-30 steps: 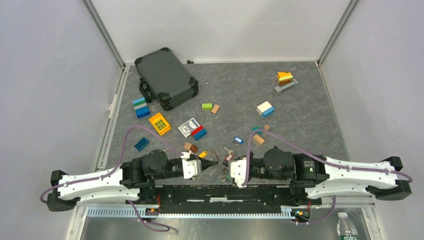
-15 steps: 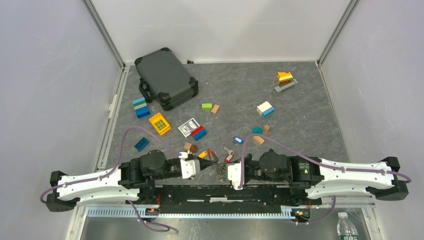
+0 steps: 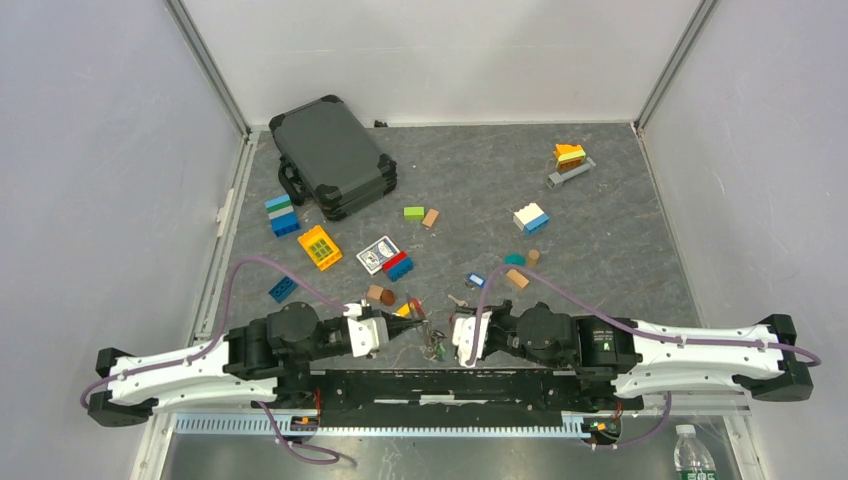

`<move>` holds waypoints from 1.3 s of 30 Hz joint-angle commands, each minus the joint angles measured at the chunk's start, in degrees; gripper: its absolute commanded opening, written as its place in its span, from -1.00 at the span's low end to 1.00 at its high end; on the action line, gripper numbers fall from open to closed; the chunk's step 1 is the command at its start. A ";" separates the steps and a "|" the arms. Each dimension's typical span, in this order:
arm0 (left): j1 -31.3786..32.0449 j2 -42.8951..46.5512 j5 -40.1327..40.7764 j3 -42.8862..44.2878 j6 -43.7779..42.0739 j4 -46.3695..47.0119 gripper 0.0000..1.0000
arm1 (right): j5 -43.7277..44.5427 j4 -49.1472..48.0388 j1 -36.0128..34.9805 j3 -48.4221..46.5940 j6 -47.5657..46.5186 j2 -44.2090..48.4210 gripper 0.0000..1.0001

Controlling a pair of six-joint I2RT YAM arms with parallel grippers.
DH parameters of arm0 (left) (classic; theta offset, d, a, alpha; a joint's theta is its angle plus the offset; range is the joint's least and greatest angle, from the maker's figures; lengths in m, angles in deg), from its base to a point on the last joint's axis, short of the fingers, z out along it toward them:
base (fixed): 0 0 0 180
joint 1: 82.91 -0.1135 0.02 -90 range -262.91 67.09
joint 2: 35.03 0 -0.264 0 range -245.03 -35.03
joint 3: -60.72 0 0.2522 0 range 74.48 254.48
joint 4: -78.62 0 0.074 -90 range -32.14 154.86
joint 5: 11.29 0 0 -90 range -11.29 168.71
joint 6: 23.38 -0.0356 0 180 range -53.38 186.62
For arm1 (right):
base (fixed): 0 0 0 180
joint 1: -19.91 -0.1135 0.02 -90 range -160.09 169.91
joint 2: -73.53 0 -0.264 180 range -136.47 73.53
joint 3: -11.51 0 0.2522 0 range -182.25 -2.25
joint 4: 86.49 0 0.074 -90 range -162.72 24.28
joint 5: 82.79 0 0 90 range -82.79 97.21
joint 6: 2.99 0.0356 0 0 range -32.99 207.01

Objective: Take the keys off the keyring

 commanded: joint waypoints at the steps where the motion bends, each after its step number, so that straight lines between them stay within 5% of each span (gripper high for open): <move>1: 0.31 3.67 6.01 1.92 1.68 -4.69 -0.95 | 11.57 -6.23 0.39 1.08 2.02 -0.35 -1.00; 5: 0.25 7.29 13.08 1.99 4.21 -9.01 -0.95 | 8.58 -8.69 4.72 1.45 4.46 -4.36 -1.00; 11: 0.24 10.88 23.42 1.42 7.85 -12.50 -0.95 | -18.50 -19.41 18.13 4.90 13.40 -9.97 -0.95; 14: 0.25 11.37 25.61 1.22 9.30 -12.69 -0.95 | -20.66 -21.09 22.23 5.03 18.80 -12.09 -0.19; 15: 0.27 11.44 26.17 1.08 9.76 -12.77 -0.95 | -16.61 -20.18 22.82 4.62 20.06 -12.09 0.11; 17: 0.24 11.24 26.76 0.85 10.03 -12.37 -0.95 | -7.90 -17.76 23.28 4.13 21.54 -11.27 0.39; 23: 0.10 6.27 26.66 0.61 8.57 -6.42 -0.95 | -4.41 -15.18 24.74 5.94 22.94 -6.20 0.48; 27: -4.25 -2.05 21.04 0.92 7.83 0.13 -0.95 | -2.95 -15.15 24.72 8.58 25.60 -3.41 0.46; 33: -30.33 -14.64 -8.99 3.68 13.17 10.28 -0.95 | -0.01 -10.86 24.72 10.51 30.67 -0.13 0.46; 37: -35.76 -25.40 -15.44 8.06 14.94 13.71 -0.95 | 2.95 -8.97 24.83 11.14 34.26 1.14 0.48; 39: -36.58 -29.99 -13.50 10.11 16.33 14.25 -0.50 | 3.84 -7.96 24.81 11.11 35.95 1.28 0.50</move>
